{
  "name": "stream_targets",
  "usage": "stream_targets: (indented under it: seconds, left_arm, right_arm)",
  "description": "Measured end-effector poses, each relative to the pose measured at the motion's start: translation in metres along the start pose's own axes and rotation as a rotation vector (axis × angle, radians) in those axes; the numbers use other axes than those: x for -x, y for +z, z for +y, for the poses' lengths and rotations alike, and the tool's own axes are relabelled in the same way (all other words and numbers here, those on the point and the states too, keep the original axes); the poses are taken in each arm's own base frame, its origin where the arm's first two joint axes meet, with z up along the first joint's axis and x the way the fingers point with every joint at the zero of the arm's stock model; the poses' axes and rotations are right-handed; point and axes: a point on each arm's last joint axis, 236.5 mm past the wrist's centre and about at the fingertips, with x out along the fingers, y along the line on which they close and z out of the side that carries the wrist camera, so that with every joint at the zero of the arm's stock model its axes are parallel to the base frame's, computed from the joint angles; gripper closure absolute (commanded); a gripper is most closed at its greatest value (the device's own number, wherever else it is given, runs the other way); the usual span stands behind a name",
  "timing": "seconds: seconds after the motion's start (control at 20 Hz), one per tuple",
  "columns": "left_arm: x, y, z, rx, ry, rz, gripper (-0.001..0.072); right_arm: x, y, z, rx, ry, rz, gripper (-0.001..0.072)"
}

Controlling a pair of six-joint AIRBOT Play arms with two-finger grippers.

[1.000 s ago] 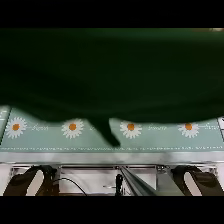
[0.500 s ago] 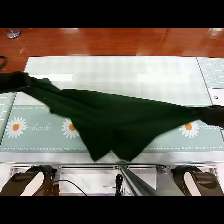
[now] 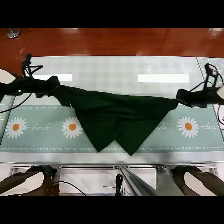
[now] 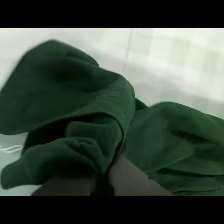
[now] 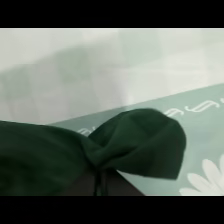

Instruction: Fold the shirts.

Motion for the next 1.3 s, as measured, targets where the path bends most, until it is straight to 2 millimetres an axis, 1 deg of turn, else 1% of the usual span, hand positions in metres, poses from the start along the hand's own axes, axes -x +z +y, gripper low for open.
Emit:
stream_targets:
  seconds: [0.05,0.1,0.15,0.25,0.3,0.4,0.45,0.5,0.55,0.6,0.65,0.7,0.75,0.8,0.9,1.05,1.25,1.3]
  left_arm:
    - [-0.005,-0.002,0.000,0.007,-0.007,0.013,0.0001]
    - [-0.006,-0.002,0.000,0.005,-0.010,0.021,0.0001]
    - [-0.005,0.001,0.001,-0.005,-0.011,0.025,0.0001]
    - [0.007,0.008,0.014,-0.023,0.020,0.038,0.0002]
    - [0.016,0.010,0.024,-0.022,0.041,0.048,0.0002]
    - [0.034,0.007,0.052,0.010,0.090,0.072,0.0002]
    - [0.039,-0.001,0.065,0.041,0.103,0.091,0.0002]
    - [0.041,-0.019,0.076,0.078,0.108,0.135,0.0002]
    - [0.039,-0.043,0.080,0.111,0.091,0.197,0.0002]
    - [0.032,-0.070,0.081,0.143,0.063,0.256,0.0002]
    - [0.023,-0.095,0.079,0.167,0.031,0.305,0.0002]
    - [0.016,-0.119,0.075,0.186,-0.001,0.356,0.0002]
    - [0.007,-0.140,0.070,0.203,-0.031,0.392,0.0002]
    - [-0.002,-0.152,0.065,0.208,-0.056,0.398,0.0002]
    - [-0.019,-0.168,0.051,0.209,-0.112,0.393,0.0003]
    - [-0.040,-0.168,0.028,0.216,-0.192,0.342,0.0004]
    - [-0.065,-0.164,0.001,0.209,-0.237,0.303,0.0007]
    - [-0.071,-0.163,-0.005,0.199,-0.241,0.304,0.0051]
  right_arm:
    - [-0.008,0.004,0.001,-0.017,0.002,0.018,0.0067]
    - [-0.013,0.008,0.002,-0.034,0.008,0.033,0.0092]
    - [-0.015,0.014,0.001,-0.044,0.010,0.045,0.0092]
    - [-0.005,0.027,-0.007,-0.048,0.001,0.052,0.0092]
    - [0.006,0.035,-0.019,-0.046,-0.022,0.046,0.0093]
    - [0.033,0.042,-0.055,-0.068,-0.088,0.028,0.0094]
    - [0.046,0.041,-0.075,-0.091,-0.121,0.014,0.0094]
    - [0.056,0.034,-0.095,-0.127,-0.146,0.007,0.0094]
    - [0.061,0.023,-0.112,-0.171,-0.159,0.002,0.0094]
    - [0.061,0.010,-0.121,-0.213,-0.149,0.001,0.0094]
    - [0.056,-0.003,-0.124,-0.256,-0.121,-0.001,0.0095]
    - [0.049,-0.015,-0.122,-0.288,-0.085,0.001,0.0095]
    - [0.040,-0.029,-0.116,-0.317,-0.036,0.012,0.0095]
    - [0.032,-0.038,-0.109,-0.339,0.009,0.019,0.0094]
    - [0.020,-0.052,-0.096,-0.369,0.090,0.029,0.0095]
    - [0.012,-0.063,-0.084,-0.384,0.153,0.040,0.0095]
    - [0.009,-0.067,-0.076,-0.394,0.189,0.043,0.0095]
    - [0.009,-0.067,-0.075,-0.398,0.195,0.039,0.0095]
